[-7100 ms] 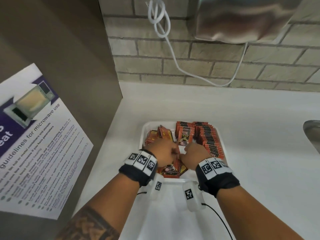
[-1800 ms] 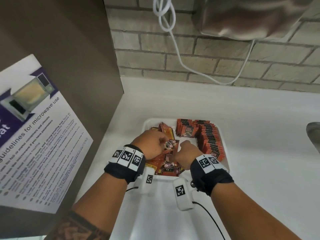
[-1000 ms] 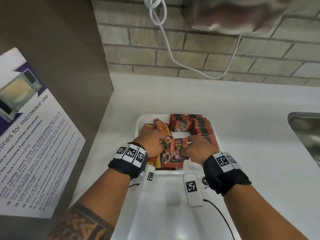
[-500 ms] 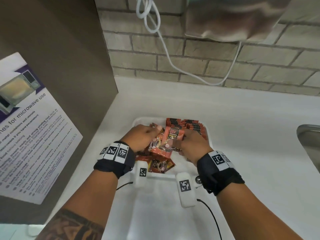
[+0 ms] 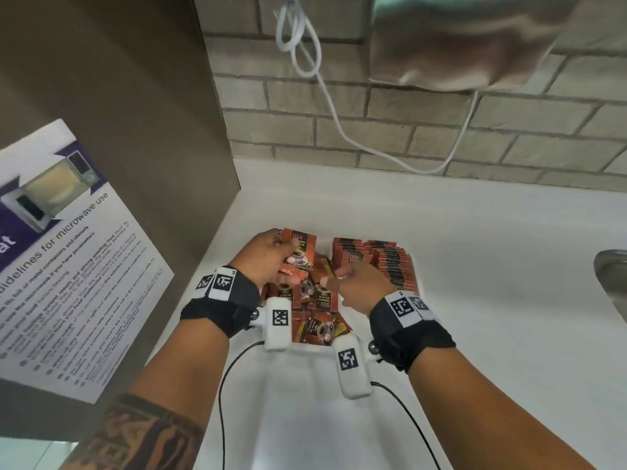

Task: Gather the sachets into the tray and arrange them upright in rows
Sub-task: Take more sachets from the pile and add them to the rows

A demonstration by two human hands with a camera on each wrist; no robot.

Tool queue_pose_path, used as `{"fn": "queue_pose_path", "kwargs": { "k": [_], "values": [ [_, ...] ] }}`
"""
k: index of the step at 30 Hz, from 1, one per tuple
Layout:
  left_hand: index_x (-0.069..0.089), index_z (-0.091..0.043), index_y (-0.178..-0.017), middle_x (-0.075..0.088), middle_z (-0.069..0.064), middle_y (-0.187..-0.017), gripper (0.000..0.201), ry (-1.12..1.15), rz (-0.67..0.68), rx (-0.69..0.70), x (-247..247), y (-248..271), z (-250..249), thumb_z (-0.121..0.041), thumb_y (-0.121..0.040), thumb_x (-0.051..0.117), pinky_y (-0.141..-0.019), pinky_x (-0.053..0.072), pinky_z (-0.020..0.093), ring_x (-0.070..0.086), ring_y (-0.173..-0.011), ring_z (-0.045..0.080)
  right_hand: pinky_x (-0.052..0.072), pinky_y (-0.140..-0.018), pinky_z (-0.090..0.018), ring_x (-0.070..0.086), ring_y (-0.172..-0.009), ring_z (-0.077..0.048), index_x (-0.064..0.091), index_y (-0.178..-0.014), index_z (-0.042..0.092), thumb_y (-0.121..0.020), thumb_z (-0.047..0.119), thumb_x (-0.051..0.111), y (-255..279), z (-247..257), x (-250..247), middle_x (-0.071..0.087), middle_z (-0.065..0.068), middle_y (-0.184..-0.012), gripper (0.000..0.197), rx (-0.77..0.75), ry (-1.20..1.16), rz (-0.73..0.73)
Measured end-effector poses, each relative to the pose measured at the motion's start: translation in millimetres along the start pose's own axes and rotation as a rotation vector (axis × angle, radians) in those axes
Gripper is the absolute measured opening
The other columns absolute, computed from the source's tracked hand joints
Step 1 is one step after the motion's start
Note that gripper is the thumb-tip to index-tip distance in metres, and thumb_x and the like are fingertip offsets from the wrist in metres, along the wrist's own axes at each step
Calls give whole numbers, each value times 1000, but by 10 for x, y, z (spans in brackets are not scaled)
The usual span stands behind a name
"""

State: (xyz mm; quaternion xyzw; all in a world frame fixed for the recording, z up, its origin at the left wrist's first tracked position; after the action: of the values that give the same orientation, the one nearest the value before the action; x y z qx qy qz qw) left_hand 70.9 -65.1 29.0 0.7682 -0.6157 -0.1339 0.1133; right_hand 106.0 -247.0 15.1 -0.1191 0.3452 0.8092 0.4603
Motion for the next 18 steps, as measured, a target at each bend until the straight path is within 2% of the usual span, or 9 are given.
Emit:
{"fn": "queue_pose_path", "kwargs": {
  "k": [2,4,6,7,10,11,14,16,18],
  "values": [
    [61,-11,-116,68,17,-113,18,-13,-19,-17,-66,-62,42,-23,-103,56,-60,61,34,73,-86,31,51,-62,-28,65,-77,-21,63,-108,1,-92,41,64,-39,-6,55,67,-10,-91,43,73,70,25],
    [60,-9,-119,67,18,-115,21,-21,-31,-33,-104,-100,86,-22,-102,56,-64,63,36,73,-89,33,38,-48,-22,54,-62,-12,58,-97,10,-90,40,65,-102,-23,116,58,-2,-77,31,130,100,-3],
    [59,-8,-119,66,18,-117,22,-18,-42,-39,-138,-136,116,-22,-102,57,-65,63,38,72,-91,35,40,-50,-20,53,-66,-13,62,-101,15,-89,35,67,-171,-52,183,58,-1,-87,25,182,47,-23],
    [58,-7,-120,64,19,-120,23,-23,-49,-42,-152,-158,127,-22,-102,58,-65,63,39,71,-92,36,44,-55,-22,58,-75,-16,65,-110,12,-89,34,68,-192,-49,207,60,-3,-94,30,194,21,-29],
    [57,-7,-122,62,19,-122,26,-64,-53,-52,-180,-197,154,-23,-101,59,-67,63,41,71,-93,39,57,-82,-34,66,-98,-27,61,-120,3,-93,29,62,-238,2,240,66,-12,-106,38,225,32,-38],
    [57,-7,-122,62,20,-122,27,-82,-50,-54,-185,-205,157,-23,-101,59,-65,63,40,71,-93,40,57,-82,-35,67,-98,-27,60,-121,2,-94,28,61,-242,26,247,66,-13,-106,37,234,24,-43],
    [57,-6,-120,63,21,-119,26,-147,-37,-49,-194,-231,141,-23,-101,58,-61,62,38,72,-88,40,47,-57,-25,66,-104,-27,59,-127,5,-94,31,63,-262,38,254,65,-14,-122,42,247,-117,-48],
    [57,-9,-119,64,16,-118,24,-201,-20,-54,-194,-255,125,-24,-101,58,-64,63,40,73,-84,37,43,-53,-23,64,-113,-28,59,-129,4,-95,28,62,-270,15,260,63,-13,-127,41,261,-130,-53],
    [58,-11,-118,63,11,-116,23,-252,-10,-60,-201,-270,112,-25,-101,58,-67,63,42,73,-84,35,44,-57,-23,63,-113,-28,60,-128,4,-95,29,61,-290,22,270,63,-14,-127,41,263,-115,-67]
  ]
}}
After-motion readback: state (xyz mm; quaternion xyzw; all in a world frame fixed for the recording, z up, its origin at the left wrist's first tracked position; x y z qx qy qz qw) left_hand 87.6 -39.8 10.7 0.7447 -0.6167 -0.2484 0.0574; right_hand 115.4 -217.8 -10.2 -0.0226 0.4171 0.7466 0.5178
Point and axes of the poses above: each hand's wrist, its own y-axis away from the middle knuckle, its own x-axis out of the palm, z = x × y, the point moved 2 cm from there along -y, towards the middle knuckle
